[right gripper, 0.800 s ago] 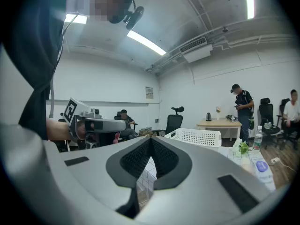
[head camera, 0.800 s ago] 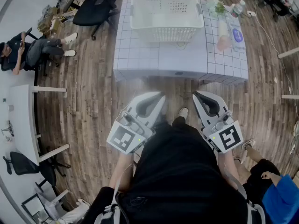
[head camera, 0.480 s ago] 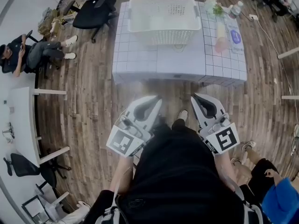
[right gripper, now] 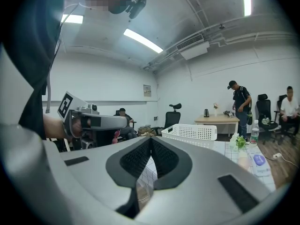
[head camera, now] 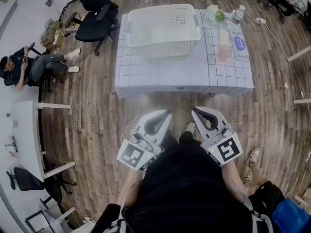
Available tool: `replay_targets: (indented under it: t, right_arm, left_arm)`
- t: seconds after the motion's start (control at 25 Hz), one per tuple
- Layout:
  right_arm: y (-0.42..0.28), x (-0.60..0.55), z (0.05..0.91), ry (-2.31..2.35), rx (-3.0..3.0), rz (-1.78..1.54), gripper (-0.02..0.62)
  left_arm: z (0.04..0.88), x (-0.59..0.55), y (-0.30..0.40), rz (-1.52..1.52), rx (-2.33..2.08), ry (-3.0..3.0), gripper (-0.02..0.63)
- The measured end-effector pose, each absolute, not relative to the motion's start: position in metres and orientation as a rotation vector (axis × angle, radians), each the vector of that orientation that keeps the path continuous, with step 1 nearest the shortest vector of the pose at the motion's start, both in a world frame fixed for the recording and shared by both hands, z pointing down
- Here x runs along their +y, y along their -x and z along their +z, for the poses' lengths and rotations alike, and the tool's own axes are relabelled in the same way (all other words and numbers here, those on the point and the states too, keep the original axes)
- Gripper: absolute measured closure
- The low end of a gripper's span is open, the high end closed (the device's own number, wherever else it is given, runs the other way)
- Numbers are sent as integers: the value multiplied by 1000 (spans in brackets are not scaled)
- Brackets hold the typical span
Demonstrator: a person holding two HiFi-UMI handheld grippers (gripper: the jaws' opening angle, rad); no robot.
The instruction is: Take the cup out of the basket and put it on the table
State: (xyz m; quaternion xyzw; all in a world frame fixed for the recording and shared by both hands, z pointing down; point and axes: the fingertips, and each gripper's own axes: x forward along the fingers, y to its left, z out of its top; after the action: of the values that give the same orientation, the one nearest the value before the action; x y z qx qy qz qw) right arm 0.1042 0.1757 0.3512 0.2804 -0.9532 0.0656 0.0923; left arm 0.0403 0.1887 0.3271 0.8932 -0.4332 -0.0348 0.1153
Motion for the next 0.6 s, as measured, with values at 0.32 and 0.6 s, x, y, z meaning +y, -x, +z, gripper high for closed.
replay_targets:
  t: [0.32, 0.6]
  right_arm:
    - [-137, 162, 352, -845, -2864, 200, 578]
    - [-157, 150, 348, -822, -2891, 188, 580]
  left_arm:
    - [335, 176, -78, -88, -1276, -2593, 595]
    - [335, 165, -95, -76, -1322, -2575, 595]
